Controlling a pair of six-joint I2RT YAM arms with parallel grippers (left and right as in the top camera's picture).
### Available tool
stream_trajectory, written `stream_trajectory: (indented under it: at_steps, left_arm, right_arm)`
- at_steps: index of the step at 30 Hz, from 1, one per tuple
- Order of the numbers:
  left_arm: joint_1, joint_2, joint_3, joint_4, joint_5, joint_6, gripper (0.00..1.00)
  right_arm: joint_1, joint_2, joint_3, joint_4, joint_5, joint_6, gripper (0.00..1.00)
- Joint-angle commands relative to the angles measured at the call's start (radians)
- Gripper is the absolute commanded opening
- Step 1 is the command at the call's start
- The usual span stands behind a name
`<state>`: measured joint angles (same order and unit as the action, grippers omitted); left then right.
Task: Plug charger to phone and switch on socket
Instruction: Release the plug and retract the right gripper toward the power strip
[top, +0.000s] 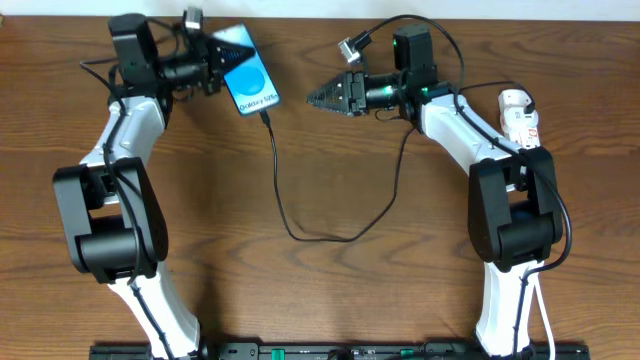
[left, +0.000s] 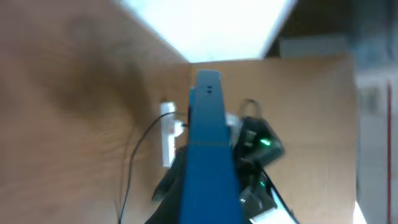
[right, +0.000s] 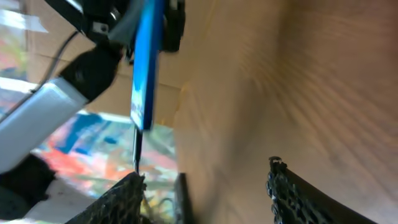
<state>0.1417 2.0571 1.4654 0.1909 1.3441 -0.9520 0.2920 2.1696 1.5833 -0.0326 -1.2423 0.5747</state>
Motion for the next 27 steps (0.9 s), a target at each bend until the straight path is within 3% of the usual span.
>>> stream_trajectory:
  at_steps: [1, 3, 11, 18, 27]
  left_arm:
    - [-0.003, -0.003, 0.011, -0.195, -0.077, 0.262, 0.07]
    - [-0.003, -0.003, 0.011, -0.351, -0.128, 0.389, 0.08]
    - [-0.003, -0.003, 0.011, -0.649, -0.288, 0.676, 0.07]
    - [-0.004, -0.001, 0.011, -0.771, -0.423, 0.689, 0.07]
    - [-0.085, 0.057, 0.011, -0.747, -0.449, 0.689, 0.07]
  right_arm:
    - [0.008, -0.025, 0.006, -0.056, 0.109, -0.129, 0.66]
    - [0.011, -0.031, 0.01, -0.151, 0.191, -0.197, 0.7]
    - [0.034, -0.111, 0.13, -0.603, 0.592, -0.461, 0.73]
    - [0.08, -0.211, 0.205, -0.779, 0.92, -0.483, 0.73]
    - [0.096, -0.249, 0.205, -0.887, 0.982, -0.483, 0.72]
